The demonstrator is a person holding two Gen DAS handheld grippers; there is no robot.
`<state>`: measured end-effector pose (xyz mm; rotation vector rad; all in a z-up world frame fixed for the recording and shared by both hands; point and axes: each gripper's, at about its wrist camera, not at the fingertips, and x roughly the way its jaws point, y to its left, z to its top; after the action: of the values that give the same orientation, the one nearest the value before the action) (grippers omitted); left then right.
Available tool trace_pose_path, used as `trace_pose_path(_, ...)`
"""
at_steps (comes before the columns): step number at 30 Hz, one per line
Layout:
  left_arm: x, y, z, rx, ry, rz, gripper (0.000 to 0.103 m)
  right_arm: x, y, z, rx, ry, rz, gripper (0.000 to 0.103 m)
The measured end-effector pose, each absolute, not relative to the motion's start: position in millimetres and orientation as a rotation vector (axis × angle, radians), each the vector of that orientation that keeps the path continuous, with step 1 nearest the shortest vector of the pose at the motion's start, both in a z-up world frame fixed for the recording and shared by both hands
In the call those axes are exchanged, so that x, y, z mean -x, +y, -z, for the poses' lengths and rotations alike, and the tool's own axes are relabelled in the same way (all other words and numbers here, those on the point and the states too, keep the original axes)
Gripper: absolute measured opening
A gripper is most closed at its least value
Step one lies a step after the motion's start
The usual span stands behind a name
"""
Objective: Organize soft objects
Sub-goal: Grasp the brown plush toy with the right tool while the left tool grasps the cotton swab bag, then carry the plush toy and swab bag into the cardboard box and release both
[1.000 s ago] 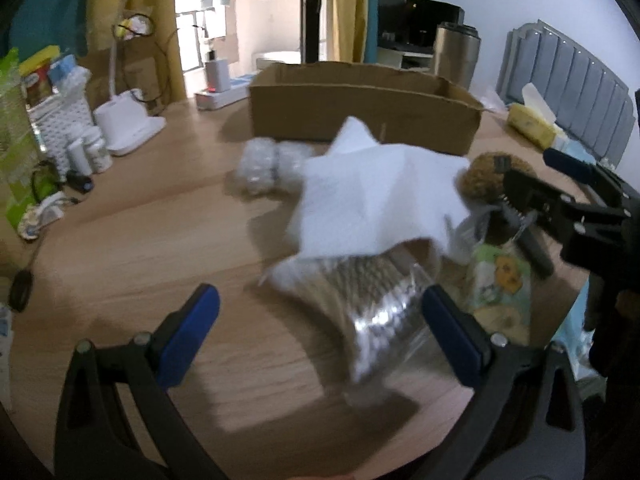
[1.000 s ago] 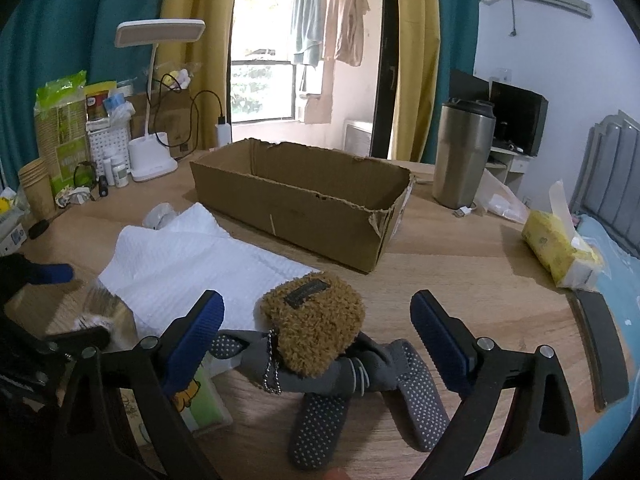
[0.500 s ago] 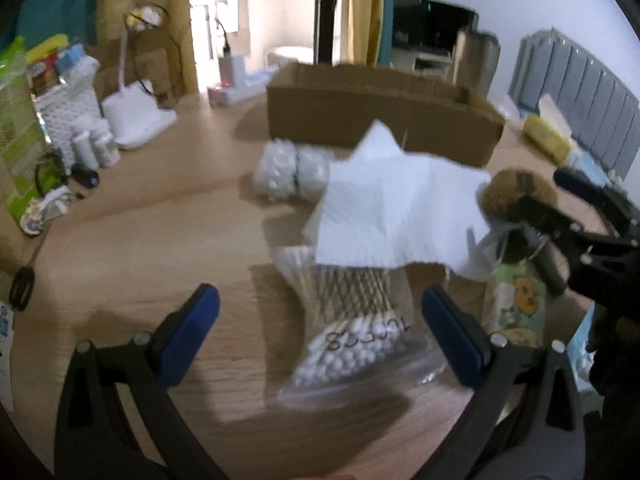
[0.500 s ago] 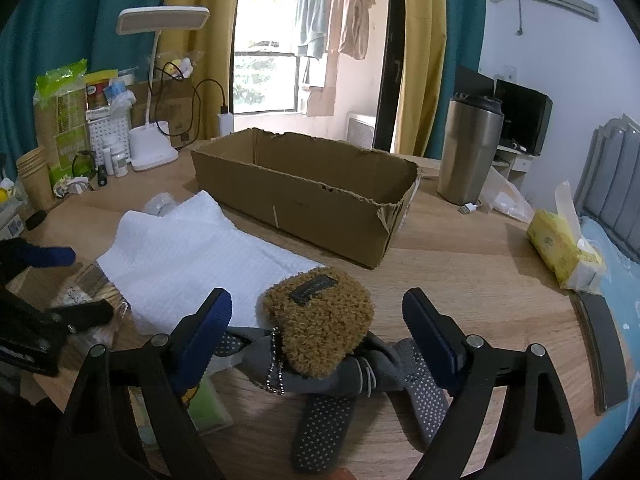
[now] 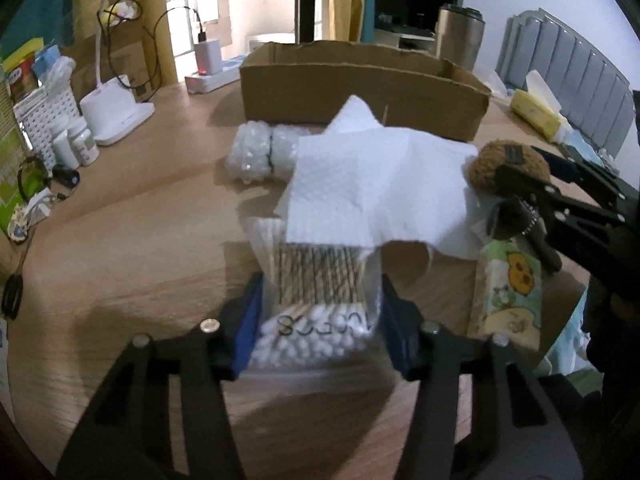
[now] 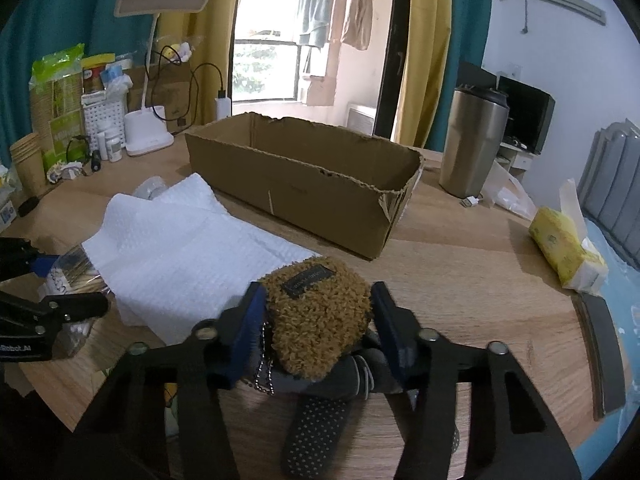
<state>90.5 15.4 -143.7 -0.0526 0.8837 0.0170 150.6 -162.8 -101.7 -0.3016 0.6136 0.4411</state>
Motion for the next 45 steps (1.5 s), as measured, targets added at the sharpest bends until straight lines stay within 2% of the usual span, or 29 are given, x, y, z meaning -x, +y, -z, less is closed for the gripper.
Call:
trace_pose_path(7, -81.5, 21.0, 135.5, 0.068, 0.847, -0.008, 0.049, -148.9, -164.2, 95.1, 0.292, 0.596, -0.45, 0.047)
trace_pose_path(26, -65.1, 54.5, 80.8, 0.075, 0.672, -0.077, 0.049, -140.8, -171.0, 53.8, 0.262, 0.484, -0.455, 0.046)
trace_pose_path(36, -89.9, 75.3, 57.9, 0.058, 0.541, -0.128, 0.049, -153.6, -178.2, 44.3, 0.252, 0.453, -0.436, 0.046)
trace_pose_path(45, -118.1, 81.2, 49.6, 0.073, 0.495, -0.094, 0.049, -172.6, -180.6, 35.0, 0.244, 0.417, -0.422, 0.046)
